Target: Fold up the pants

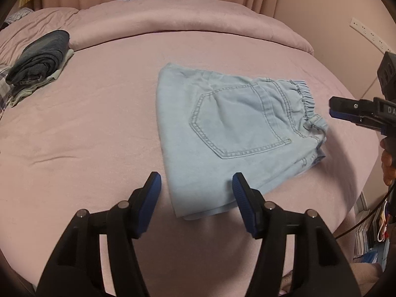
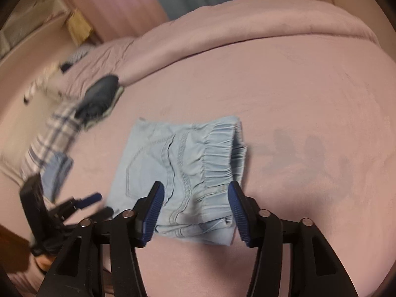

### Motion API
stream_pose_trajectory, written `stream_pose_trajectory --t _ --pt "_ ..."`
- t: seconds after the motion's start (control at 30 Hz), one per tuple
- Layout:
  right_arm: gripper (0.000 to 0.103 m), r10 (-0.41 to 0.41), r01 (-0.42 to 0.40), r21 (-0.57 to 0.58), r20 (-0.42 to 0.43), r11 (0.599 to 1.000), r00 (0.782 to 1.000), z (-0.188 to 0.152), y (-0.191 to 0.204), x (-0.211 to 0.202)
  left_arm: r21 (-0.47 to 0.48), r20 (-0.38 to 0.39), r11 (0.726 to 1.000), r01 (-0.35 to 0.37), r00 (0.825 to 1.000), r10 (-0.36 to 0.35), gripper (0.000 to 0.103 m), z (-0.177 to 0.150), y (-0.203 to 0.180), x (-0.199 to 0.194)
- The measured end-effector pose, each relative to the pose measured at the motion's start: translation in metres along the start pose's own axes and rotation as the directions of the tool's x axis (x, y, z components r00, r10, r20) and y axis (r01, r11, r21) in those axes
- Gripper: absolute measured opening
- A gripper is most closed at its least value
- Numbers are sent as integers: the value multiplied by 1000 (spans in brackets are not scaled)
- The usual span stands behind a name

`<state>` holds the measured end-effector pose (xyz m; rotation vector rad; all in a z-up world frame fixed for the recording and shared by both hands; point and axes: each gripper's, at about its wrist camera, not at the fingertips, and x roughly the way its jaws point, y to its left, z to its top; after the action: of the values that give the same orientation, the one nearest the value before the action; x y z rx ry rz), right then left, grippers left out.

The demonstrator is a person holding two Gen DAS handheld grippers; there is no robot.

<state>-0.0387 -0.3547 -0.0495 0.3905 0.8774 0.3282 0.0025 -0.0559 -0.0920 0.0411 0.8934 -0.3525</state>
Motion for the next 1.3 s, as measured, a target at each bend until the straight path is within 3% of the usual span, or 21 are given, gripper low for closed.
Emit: stream_pose_trajectory --t 0.07,0.2,0.5,0.7,1.3 --pt "62 39 -39 73 0 997 999 0 -12 3 -3 3 1000 -9 1000 9 61 -1 1 -2" --pt "70 129 -124 185 -15 975 992 -6 -27 10 -30 12 999 -28 1000 28 75 1 9 -3" --pt "76 209 -186 225 -80 956 975 -9 -32 33 -107 7 994 -18 1000 19 83 9 27 1" --pt "80 185 -156 195 -139 968 973 -10 -25 49 -121 1 993 -16 1000 16 83 12 33 6" --pt "81 104 -73 154 -208 985 973 1 -25 74 -139 -57 990 11 998 -19 83 20 43 33"
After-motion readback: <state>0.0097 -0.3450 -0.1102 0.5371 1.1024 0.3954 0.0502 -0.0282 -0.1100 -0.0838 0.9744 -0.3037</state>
